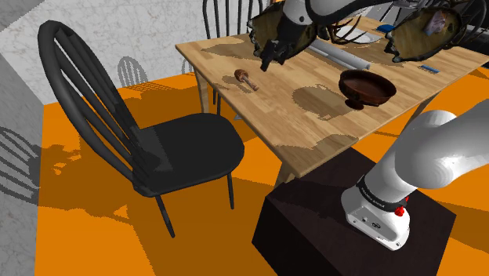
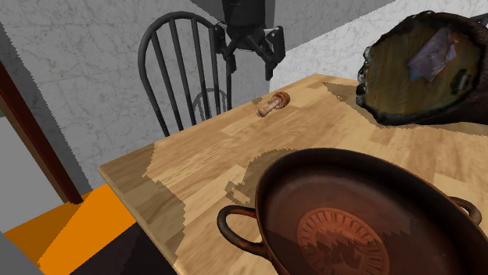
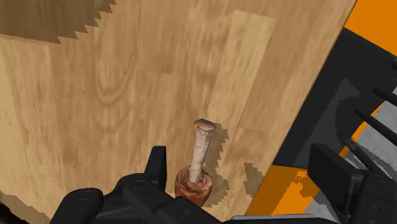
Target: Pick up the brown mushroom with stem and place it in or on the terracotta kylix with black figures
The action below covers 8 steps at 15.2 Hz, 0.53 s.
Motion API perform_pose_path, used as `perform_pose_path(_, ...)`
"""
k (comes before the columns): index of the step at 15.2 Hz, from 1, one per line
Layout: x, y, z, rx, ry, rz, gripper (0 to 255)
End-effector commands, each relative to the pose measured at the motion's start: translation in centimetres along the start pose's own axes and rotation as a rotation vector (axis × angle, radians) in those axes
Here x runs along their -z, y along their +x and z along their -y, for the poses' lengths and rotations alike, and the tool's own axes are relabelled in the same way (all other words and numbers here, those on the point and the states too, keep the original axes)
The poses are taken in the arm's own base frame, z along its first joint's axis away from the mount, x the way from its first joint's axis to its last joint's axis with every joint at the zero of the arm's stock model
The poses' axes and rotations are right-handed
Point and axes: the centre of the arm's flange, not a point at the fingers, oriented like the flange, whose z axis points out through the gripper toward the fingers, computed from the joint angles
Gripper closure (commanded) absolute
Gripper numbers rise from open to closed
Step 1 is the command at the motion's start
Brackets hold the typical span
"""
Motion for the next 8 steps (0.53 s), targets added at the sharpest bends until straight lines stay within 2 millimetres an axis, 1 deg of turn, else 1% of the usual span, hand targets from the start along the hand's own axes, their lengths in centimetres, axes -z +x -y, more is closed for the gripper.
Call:
perform_pose_path(1,-0.6,1.4,1.3,0.020,0.006,-0.050,0)
perform_pose_path(8,-4.3,1.6,1.4,0.020,0.006,-0.050,0)
